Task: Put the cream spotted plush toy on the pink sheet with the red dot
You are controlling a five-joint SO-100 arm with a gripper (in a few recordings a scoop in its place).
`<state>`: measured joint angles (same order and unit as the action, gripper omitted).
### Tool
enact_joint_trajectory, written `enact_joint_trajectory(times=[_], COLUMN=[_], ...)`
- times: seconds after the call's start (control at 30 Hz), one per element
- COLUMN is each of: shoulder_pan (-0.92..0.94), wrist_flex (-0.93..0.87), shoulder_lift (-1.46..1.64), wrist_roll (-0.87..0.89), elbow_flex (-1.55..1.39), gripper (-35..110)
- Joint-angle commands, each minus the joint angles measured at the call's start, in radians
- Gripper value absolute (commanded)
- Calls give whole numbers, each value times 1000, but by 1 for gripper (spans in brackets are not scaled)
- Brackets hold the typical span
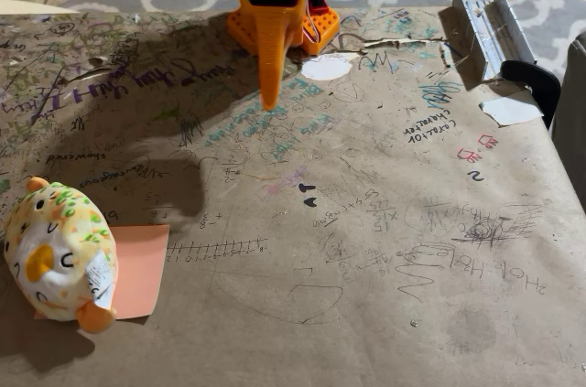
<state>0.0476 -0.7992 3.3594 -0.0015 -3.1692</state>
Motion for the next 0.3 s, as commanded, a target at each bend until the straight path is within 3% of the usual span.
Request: enact_joint_trajectory(times=[0.0, 0.27], shoulder_pan=[14, 0], wrist_flex=[-14, -14], shoulder_lift=[25, 25], wrist_roll=[21, 6], elbow_flex=[12, 12], gripper=[0, 0])
